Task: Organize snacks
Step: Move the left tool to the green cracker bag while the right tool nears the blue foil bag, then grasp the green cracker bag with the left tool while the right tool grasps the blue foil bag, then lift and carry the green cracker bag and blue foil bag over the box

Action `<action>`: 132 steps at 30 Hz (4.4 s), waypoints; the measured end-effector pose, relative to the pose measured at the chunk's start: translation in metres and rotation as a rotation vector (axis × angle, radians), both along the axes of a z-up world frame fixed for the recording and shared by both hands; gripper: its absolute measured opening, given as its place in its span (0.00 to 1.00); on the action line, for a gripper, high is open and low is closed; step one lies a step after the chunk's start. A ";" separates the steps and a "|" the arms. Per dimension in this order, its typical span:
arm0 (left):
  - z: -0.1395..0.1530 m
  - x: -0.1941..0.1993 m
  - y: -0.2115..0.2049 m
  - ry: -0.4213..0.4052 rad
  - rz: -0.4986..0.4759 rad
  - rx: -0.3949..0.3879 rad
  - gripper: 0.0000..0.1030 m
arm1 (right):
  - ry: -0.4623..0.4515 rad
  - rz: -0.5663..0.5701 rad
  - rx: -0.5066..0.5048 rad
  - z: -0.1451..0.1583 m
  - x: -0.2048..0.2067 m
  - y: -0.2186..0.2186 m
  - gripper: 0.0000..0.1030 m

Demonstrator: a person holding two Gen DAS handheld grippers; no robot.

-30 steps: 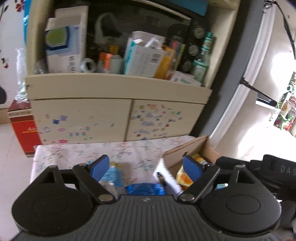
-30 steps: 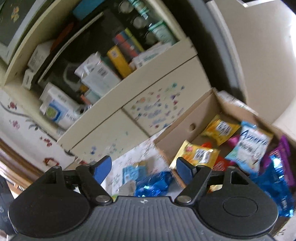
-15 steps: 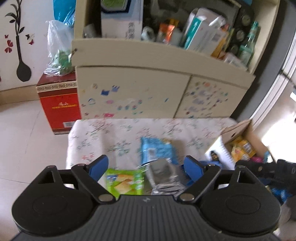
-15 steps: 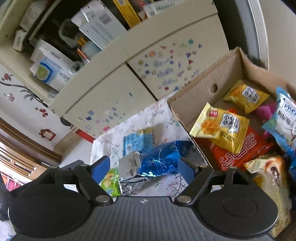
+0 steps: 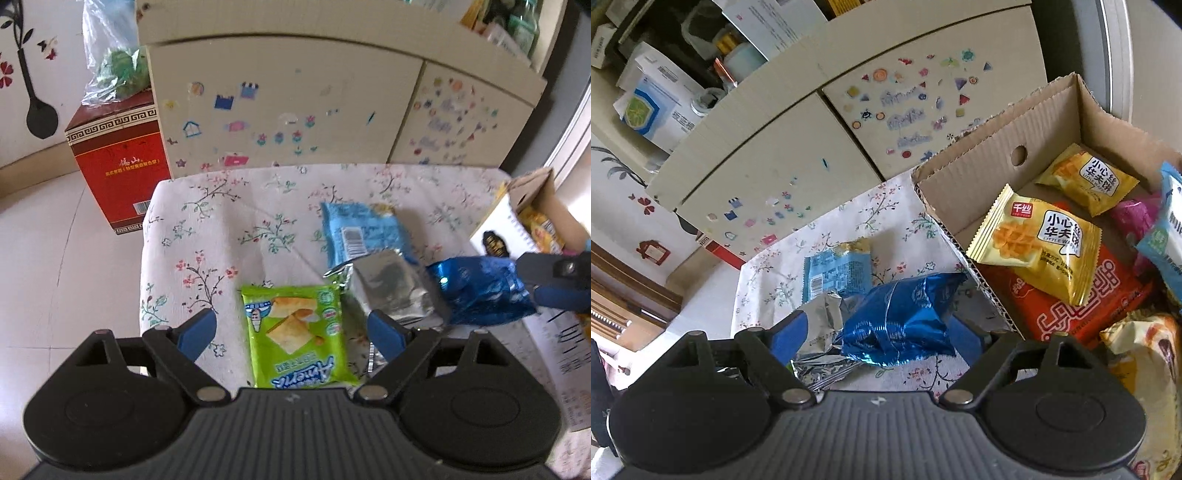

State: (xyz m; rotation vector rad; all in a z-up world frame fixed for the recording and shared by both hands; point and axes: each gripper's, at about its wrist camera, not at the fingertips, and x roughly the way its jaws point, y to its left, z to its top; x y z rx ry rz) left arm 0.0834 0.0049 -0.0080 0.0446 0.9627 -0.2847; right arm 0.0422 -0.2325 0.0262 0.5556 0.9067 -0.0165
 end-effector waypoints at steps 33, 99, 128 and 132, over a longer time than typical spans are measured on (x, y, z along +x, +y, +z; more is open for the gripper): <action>-0.037 0.012 -0.005 0.032 -0.003 0.085 1.00 | 0.098 -0.065 0.023 -0.036 0.028 0.024 0.93; 0.054 -0.021 -0.054 -0.212 -0.033 -0.091 0.49 | -0.215 -0.062 -0.009 0.076 -0.048 -0.021 0.71; 0.070 -0.054 -0.174 -0.264 -0.352 -0.207 0.49 | -0.189 -0.367 -0.011 0.079 -0.088 -0.103 0.71; 0.067 -0.062 -0.193 -0.252 -0.405 -0.224 0.49 | -0.190 -0.397 -0.003 0.079 -0.093 -0.111 0.71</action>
